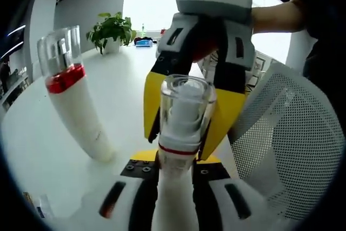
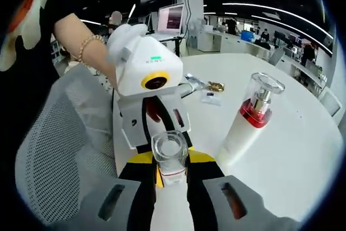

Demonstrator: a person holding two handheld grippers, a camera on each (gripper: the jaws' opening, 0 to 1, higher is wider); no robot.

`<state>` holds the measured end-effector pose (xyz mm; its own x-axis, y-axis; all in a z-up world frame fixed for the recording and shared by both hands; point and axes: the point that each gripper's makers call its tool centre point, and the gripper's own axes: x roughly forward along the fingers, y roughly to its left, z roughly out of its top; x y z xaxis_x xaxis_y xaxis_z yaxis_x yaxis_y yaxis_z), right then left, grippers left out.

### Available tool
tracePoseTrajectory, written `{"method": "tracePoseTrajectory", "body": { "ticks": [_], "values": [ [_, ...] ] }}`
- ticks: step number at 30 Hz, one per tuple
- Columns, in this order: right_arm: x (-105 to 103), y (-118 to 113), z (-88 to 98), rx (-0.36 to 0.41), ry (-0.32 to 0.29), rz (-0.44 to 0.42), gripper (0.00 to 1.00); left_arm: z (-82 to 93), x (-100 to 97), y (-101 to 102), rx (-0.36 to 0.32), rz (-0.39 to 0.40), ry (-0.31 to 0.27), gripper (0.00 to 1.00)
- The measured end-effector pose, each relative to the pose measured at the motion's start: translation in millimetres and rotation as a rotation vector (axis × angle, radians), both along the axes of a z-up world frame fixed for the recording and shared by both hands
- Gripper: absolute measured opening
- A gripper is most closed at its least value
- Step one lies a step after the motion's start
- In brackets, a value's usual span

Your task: Arrange the skincare products in the storage area until every visible bottle or jar stands upright without overlapping.

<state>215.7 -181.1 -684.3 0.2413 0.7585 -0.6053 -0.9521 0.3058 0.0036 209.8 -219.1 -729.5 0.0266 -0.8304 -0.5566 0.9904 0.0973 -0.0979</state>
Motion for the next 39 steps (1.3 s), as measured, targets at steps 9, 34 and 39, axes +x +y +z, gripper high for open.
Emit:
{"method": "tracePoseTrajectory", "body": {
  "ticks": [9, 34, 39],
  "values": [
    [3, -1, -3.4, -0.004, -0.001, 0.007, 0.21, -4.5, 3.3, 1, -0.003, 0.012, 0.007, 0.18],
    [0, -11, -17.6, -0.02, 0.029, -0.042, 0.22, -16.9, 7.8, 16, 0.025, 0.074, 0.008, 0.18],
    [3, -12, -17.6, -0.015, 0.029, -0.052, 0.21, -19.2, 11.8, 17, 0.028, 0.084, 0.003, 0.16]
  ]
}}
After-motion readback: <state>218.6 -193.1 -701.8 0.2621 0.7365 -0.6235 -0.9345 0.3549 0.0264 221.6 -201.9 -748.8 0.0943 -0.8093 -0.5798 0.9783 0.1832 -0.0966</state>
